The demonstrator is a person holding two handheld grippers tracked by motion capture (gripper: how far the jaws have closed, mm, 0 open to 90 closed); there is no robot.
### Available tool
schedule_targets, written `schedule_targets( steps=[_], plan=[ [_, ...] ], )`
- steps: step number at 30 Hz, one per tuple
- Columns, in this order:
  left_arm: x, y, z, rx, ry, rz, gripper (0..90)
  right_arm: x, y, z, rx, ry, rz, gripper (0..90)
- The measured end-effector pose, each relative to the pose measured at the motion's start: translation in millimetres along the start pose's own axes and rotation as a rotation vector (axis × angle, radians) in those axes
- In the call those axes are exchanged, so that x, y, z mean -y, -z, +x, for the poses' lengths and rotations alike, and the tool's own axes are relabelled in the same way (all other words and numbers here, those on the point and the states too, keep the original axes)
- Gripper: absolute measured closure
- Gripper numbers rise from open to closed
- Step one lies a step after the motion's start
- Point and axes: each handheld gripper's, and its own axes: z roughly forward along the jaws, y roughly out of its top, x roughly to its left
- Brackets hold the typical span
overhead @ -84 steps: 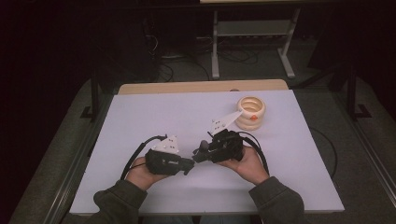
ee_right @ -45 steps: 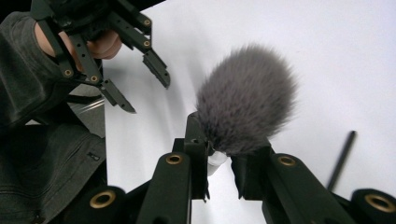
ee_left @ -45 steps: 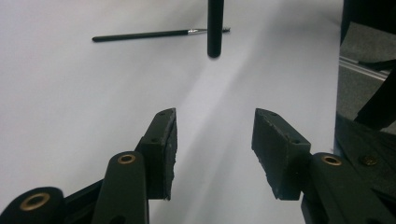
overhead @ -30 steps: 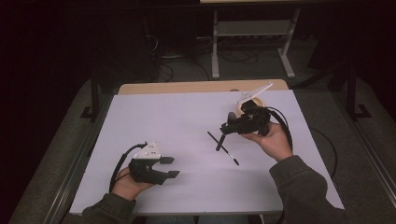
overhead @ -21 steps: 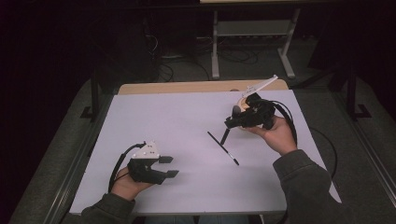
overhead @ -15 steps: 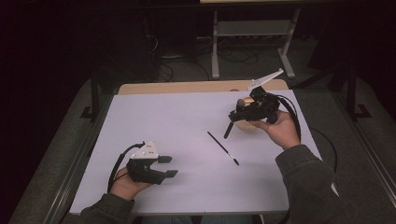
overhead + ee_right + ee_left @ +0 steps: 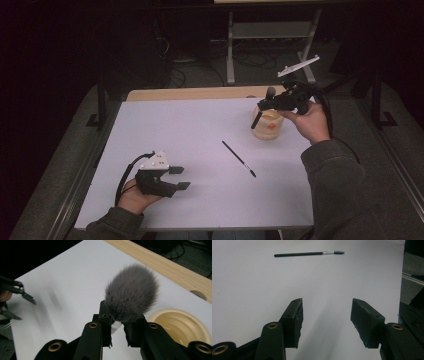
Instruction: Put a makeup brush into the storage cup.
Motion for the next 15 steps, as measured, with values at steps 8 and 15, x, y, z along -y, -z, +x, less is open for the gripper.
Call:
schedule_targets(
  steps=[8,15],
  plan=[
    [-1.1,1.3,0.5,0.002,0.001,-0.008,42.9,-10.0,5.1,-12.0,0.051,-0.036,-0.009,76.1],
    [-1.5,2.6,-0.7,0.002,0.008,-0.02,42.9,-12.5,8.8,-24.9,0.097,-0.075,-0.008,76.1]
  ],
)
